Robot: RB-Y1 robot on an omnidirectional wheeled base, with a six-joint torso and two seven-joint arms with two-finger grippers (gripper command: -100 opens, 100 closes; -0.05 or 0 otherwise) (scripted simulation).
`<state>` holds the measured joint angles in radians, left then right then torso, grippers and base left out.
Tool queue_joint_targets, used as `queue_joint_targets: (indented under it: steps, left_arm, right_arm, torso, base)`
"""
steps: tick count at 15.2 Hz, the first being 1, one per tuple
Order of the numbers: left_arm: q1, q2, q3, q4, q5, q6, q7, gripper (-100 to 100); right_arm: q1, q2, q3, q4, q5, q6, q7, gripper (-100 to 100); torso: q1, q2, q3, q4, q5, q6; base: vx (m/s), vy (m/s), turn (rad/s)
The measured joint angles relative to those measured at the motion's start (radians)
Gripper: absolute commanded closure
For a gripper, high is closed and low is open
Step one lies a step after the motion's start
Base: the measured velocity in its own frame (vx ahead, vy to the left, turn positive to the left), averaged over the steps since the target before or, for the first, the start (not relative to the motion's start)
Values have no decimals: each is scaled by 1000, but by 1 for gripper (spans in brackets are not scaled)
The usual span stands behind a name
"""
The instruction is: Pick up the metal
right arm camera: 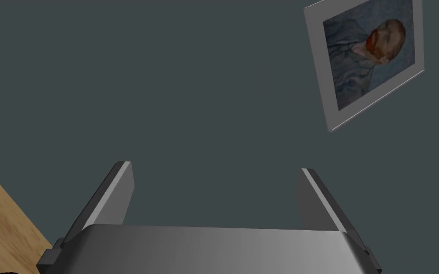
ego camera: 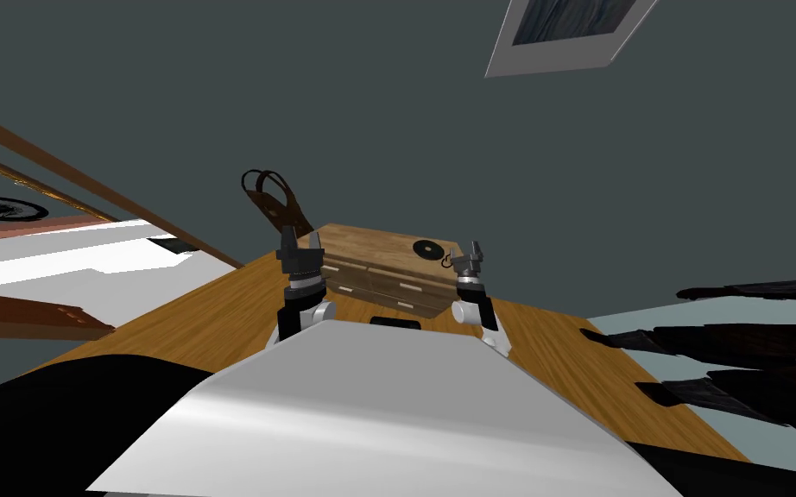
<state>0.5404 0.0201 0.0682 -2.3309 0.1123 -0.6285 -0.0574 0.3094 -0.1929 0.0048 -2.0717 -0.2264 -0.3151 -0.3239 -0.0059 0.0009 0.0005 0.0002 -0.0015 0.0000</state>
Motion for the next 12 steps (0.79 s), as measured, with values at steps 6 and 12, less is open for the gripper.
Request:
queue_joint_targets:
  steps: [6, 12]
  left_arm:
    - [0, 0, 0, 0, 0, 0, 0, 0]
    - [0, 0, 0, 0, 0, 0, 0, 0]
  right_arm:
    - [-59, -22, 7, 74, -89, 75, -109, -100]
    - [-108, -38, 17, 132, -173, 155, -220, -100]
  torso:
    - [-1, 0, 0, 0, 0, 0]
    - [1, -1, -1, 0, 0, 0]
  base:
    - [-17, -73, 22]
    - [-8, -70, 23]
